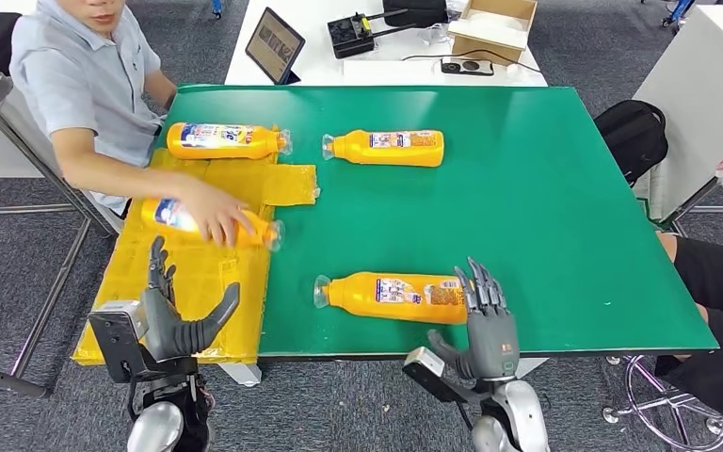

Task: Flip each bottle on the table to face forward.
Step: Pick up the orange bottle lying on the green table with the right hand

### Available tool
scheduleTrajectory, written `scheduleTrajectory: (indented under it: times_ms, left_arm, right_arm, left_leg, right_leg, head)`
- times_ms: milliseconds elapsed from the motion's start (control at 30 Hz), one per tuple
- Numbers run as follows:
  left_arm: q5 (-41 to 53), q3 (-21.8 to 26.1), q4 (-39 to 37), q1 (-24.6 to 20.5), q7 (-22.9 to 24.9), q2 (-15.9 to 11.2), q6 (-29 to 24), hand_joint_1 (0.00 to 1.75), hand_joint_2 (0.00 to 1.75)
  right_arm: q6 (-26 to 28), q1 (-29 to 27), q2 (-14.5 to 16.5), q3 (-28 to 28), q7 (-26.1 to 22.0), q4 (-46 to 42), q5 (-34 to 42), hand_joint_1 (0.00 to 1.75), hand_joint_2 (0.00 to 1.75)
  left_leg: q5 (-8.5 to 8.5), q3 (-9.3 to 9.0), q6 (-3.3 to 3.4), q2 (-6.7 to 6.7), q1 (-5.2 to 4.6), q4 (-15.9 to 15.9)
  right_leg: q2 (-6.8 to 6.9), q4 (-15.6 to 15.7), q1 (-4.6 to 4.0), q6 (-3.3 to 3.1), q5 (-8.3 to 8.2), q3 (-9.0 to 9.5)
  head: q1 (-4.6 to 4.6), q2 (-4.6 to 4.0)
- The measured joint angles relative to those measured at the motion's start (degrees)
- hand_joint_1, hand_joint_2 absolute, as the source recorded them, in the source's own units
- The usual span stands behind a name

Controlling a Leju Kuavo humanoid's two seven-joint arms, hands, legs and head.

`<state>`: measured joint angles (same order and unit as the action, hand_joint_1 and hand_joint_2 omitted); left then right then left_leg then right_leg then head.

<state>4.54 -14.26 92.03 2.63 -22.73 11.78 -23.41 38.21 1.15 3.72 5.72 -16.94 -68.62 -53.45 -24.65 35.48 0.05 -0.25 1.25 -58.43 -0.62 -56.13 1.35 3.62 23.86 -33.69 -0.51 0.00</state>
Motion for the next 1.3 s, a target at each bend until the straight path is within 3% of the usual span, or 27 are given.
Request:
scheduleTrajectory:
  times_ms: [233, 733, 933, 1233, 1300]
  left_arm:
    - [0.62, -1.47, -1.13, -1.76, 0.71, 0.11, 0.25, 0.00, 1.75]
    - [5.06, -3.84, -1.76, -2.39, 5.45, 0.09, 4.34, 0.00, 1.75]
    - [5.59, -3.88, -1.54, -2.10, 7.35, 0.07, 5.92, 0.00, 1.75]
    - [3.24, -3.19, 0.29, -0.27, 11.57, -0.06, 11.44, 0.00, 1.75]
    - [3.16, -2.86, 0.75, 0.05, 11.84, -0.09, 11.88, 0.00, 1.75]
  right_arm:
    - [-2.61, 7.32, 0.93, 2.12, 1.07, 7.87, 0.69, 0.00, 1.75]
    - [-12.86, 17.54, 1.95, 7.34, 9.79, 20.99, -2.22, 0.00, 1.75]
    - [-14.09, 19.19, 2.08, 9.34, 15.85, 22.84, -6.84, 0.00, 1.75]
    - [-20.92, 21.09, 2.08, 13.09, 25.39, 23.52, -13.91, 0.01, 1.75]
    - [-22.33, 21.39, 2.08, 13.87, 26.80, 23.50, -14.93, 0.78, 1.75]
  left_leg:
    - [0.01, 0.00, 0.00, -0.01, 0.00, 0.00]
    - [0.02, 0.01, 0.00, -0.02, 0.00, 0.00]
    - [0.02, 0.00, 0.00, -0.02, 0.00, 0.00]
    - [0.01, -0.20, -0.01, 0.03, 0.00, 0.00]
    - [0.01, -0.27, -0.01, 0.03, 0.00, 0.00]
  right_leg:
    - [0.00, 0.00, 0.00, 0.00, 0.00, 0.01]
    - [0.00, 0.00, 0.00, 0.01, 0.00, 0.00]
    - [0.00, 0.00, 0.00, 0.01, 0.00, 0.03]
    - [-0.02, 0.01, 0.00, 0.00, -0.01, 0.15]
    - [-0.02, 0.01, -0.01, 0.00, -0.01, 0.21]
  head:
    - [0.00, 0.00]
    - [0.01, 0.00]
    - [0.00, 0.00]
    - [0.00, 0.00]
    - [0.00, 0.00]
